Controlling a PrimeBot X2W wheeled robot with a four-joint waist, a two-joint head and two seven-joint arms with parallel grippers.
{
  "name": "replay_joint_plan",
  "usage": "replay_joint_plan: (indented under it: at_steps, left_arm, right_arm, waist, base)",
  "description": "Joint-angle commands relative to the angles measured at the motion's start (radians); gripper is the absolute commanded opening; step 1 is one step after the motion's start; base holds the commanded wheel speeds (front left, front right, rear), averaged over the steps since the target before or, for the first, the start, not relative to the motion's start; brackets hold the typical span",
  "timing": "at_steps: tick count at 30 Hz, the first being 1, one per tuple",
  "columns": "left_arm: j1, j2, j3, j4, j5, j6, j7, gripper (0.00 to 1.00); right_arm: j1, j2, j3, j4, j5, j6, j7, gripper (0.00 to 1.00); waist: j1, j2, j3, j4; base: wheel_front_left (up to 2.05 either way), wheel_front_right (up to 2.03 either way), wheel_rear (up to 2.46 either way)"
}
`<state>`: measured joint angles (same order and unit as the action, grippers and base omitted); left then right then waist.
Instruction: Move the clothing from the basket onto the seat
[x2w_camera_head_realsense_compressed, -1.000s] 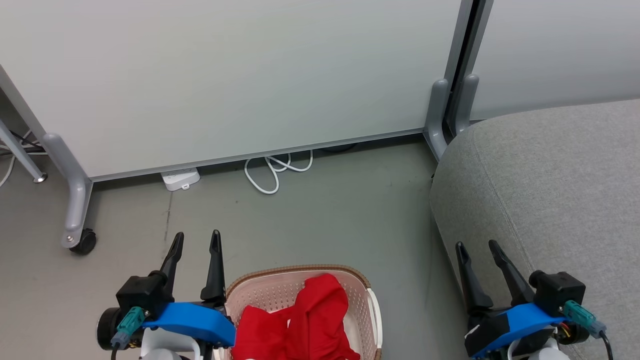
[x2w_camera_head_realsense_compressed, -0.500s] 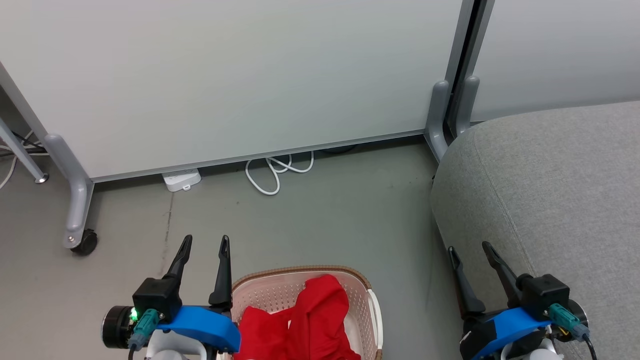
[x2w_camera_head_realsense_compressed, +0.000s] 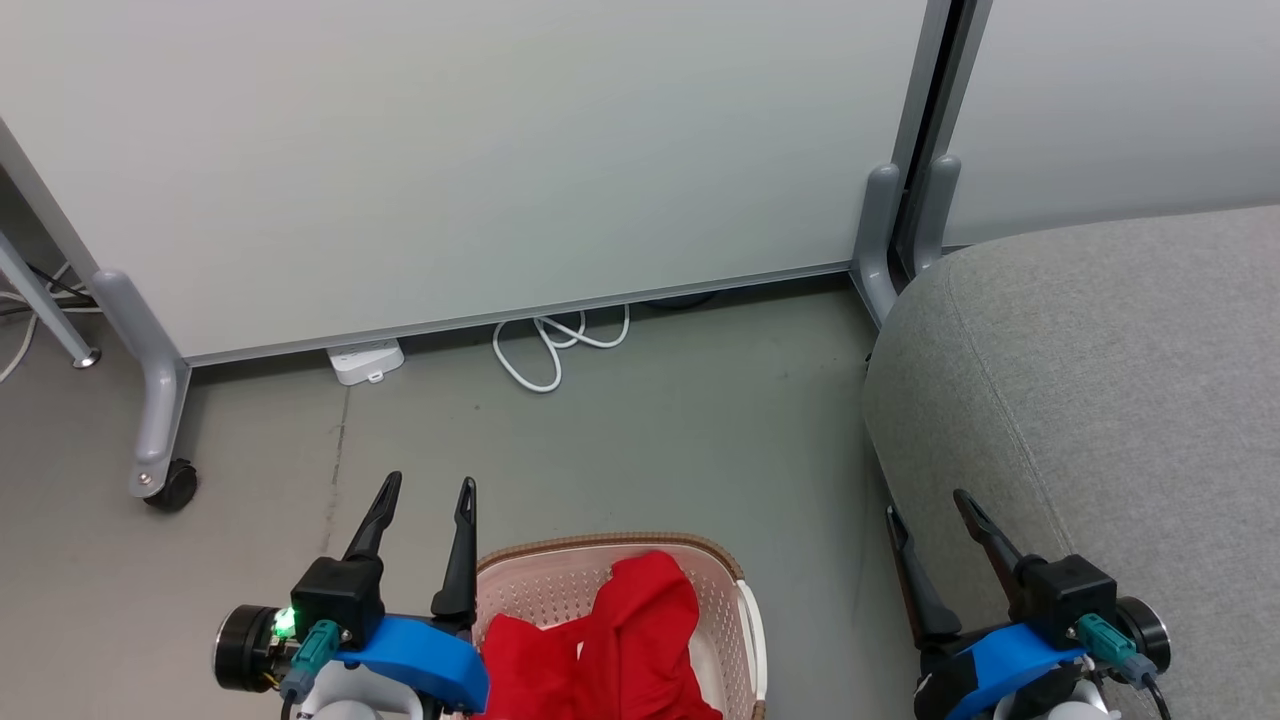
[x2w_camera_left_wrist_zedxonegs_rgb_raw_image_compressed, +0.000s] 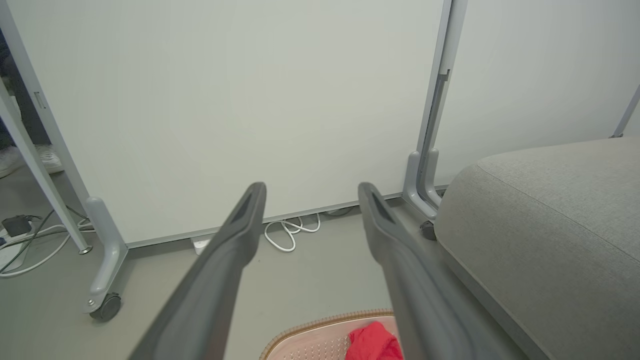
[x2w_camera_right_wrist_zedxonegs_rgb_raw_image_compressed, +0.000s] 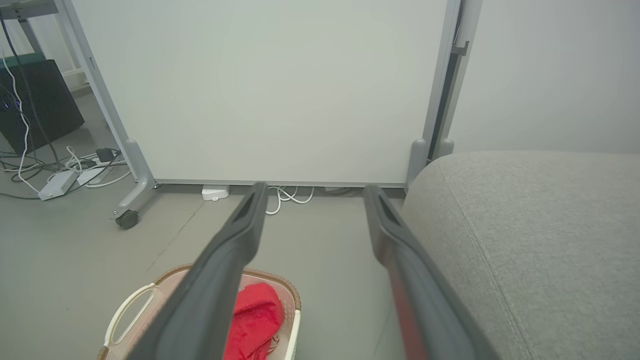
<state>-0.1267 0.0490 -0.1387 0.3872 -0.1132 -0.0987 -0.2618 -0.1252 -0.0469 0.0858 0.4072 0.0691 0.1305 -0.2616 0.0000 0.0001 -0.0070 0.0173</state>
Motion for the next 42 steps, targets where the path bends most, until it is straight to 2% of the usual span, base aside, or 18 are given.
replay_joint_plan:
  at_steps: [1, 16, 23, 32, 42]
  left_arm:
    - [-0.011, 0.002, 0.001, 0.002, -0.003, -0.003, -0.005, 1.00]
    - [-0.014, 0.002, 0.003, 0.013, 0.007, -0.006, -0.005, 1.00]
    - [-0.045, 0.002, -0.016, 0.043, 0.028, -0.017, -0.005, 1.00]
    - [-0.179, 0.026, -0.080, 0.167, 0.045, -0.032, -0.004, 1.00]
    - [-0.342, 0.088, -0.193, 0.372, 0.019, -0.032, -0.004, 1.00]
  right_arm:
    - [-0.014, -0.006, -0.001, 0.003, -0.003, 0.000, -0.005, 1.00]
    - [-0.011, -0.006, 0.004, 0.004, 0.005, 0.000, -0.005, 1.00]
    - [-0.029, -0.006, 0.017, 0.014, 0.010, 0.000, -0.005, 1.00]
    - [-0.086, -0.006, 0.031, -0.002, 0.006, 0.000, -0.005, 1.00]
    - [-0.197, -0.005, 0.088, -0.026, 0.018, 0.000, -0.005, 1.00]
  waist:
    - [0.0000, -0.0001, -0.001, 0.000]
    - [0.0000, -0.0001, 0.003, 0.000]
    - [0.0000, -0.0001, 0.024, -0.033]
    - [0.0000, -0.0001, 0.135, -0.109]
    - [0.0000, -0.0001, 0.313, -0.195]
  base:
    - [0.00, 0.00, 0.00]
    - [0.00, 0.00, 0.00]
    - [0.00, 0.00, 0.00]
    - [0.00, 0.00, 0.00]
    - [0.00, 0.00, 0.00]
